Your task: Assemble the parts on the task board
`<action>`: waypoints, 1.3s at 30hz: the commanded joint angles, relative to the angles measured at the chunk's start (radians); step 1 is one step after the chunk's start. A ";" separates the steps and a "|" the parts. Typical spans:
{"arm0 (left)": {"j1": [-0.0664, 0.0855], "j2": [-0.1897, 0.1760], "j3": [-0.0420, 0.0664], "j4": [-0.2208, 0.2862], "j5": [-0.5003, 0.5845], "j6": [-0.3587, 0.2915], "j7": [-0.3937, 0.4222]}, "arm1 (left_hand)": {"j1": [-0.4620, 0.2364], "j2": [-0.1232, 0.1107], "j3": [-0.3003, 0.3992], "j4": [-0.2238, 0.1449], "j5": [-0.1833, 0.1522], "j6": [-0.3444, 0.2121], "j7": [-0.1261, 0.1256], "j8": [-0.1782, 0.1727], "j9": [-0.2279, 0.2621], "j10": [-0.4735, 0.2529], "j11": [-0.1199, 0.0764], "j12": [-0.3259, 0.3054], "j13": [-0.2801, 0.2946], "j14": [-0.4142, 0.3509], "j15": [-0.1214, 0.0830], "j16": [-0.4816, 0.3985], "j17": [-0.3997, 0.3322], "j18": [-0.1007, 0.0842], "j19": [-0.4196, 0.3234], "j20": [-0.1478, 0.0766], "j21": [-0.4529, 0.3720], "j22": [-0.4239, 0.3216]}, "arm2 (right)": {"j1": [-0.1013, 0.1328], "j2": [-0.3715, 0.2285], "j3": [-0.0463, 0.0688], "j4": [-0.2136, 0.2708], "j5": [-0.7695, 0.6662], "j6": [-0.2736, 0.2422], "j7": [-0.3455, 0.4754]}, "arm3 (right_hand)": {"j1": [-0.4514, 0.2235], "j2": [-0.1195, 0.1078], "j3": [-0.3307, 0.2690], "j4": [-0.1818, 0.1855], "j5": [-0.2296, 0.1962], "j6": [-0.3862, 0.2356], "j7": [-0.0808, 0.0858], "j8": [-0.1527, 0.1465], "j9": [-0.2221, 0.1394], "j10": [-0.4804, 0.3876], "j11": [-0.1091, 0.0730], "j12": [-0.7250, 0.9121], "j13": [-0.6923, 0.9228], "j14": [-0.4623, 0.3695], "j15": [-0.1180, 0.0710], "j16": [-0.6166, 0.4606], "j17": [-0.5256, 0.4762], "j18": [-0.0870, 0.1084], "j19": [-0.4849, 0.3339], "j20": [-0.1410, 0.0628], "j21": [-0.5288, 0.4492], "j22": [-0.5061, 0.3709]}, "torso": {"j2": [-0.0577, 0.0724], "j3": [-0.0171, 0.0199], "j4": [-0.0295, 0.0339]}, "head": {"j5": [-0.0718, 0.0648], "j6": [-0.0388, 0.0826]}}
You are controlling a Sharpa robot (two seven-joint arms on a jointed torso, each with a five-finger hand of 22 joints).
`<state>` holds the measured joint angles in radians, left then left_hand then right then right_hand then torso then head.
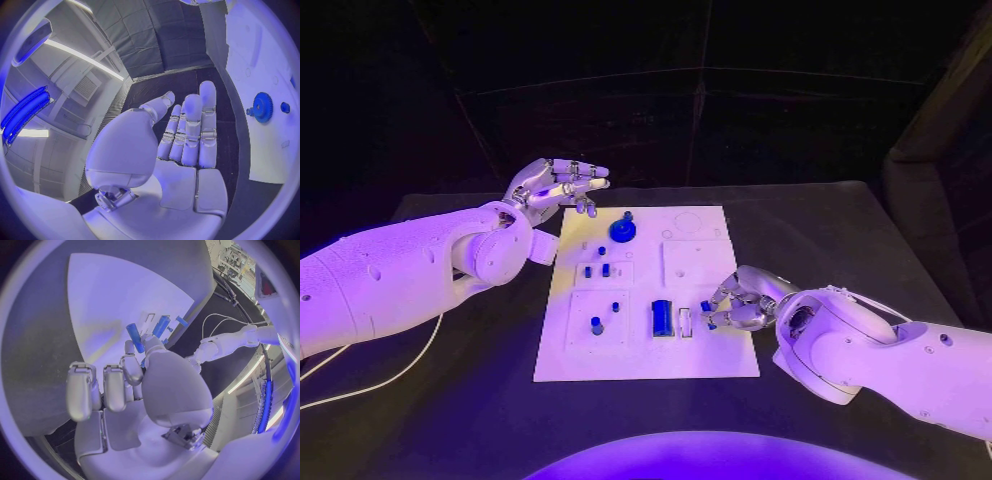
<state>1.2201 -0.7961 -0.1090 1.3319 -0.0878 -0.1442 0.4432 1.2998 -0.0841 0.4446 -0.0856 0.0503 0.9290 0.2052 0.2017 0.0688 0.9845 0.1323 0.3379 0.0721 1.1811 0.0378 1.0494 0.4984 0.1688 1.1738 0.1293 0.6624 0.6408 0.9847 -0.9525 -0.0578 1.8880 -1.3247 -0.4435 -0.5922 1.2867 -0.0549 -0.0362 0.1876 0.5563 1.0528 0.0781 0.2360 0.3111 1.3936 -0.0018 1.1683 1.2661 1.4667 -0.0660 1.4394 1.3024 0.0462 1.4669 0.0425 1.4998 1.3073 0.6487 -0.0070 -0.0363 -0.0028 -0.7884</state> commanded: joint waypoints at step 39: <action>0.002 -0.003 0.001 0.009 0.003 0.014 0.004 | 0.012 0.000 -0.002 -0.008 0.005 -0.007 0.000 0.006 0.000 -0.008 -0.003 0.007 -0.001 -0.007 0.000 0.008 -0.002 0.014 -0.001 0.005 -0.004 -0.001 | 0.001 0.103 0.000 -0.060 0.116 0.061 -0.028 | -0.047 0.006 -0.005 0.047 -0.003 0.051 -0.014 0.001 0.018 0.025 -0.012 0.021 0.019 0.060 -0.014 0.010 0.012 -0.017 0.044 -0.011 0.006 0.141 | -0.001 0.0009 -0.0025 | 0.009 -0.010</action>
<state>1.2204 -0.7986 -0.1091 1.3384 -0.0878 -0.1417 0.4424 1.2997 -0.0841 0.4418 -0.0885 0.0503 0.9290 0.2052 0.2017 0.0688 0.9807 0.1286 0.3378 0.0721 1.1811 0.0378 1.0534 0.4970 0.1687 1.1738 0.1292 0.6624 0.6410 0.9849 -0.8520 -0.0578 1.8274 -1.2097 -0.3713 -0.6277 1.2484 -0.0480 -0.0410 0.2281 0.5597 1.0987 0.0632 0.2363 0.3280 1.4133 -0.0144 1.1879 1.2836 1.4669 -0.0735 1.4461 1.3079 0.0461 1.4637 0.0385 1.4997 1.3073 0.6474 -0.0062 -0.0383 0.0069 -0.7981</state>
